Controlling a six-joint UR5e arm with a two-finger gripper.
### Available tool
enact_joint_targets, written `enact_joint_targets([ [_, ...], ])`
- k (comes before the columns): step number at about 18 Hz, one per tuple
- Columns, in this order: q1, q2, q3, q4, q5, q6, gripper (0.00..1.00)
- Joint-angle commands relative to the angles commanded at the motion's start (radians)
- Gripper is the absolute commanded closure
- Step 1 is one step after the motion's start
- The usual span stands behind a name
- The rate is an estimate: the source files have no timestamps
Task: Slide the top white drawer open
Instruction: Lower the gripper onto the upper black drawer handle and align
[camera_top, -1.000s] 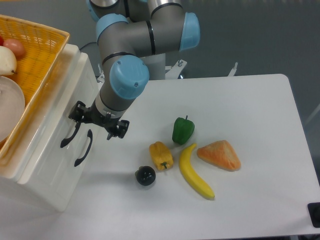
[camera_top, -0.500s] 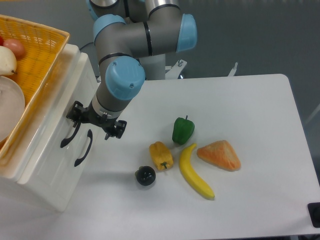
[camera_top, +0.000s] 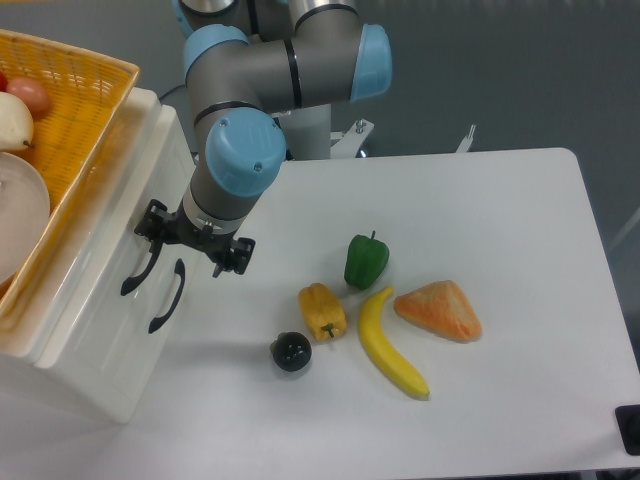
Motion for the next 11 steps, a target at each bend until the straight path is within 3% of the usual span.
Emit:
enact_joint_targets([
  [11, -0.015, -0.005, -0.002, 0.003, -0.005, 0.0, 0.0],
])
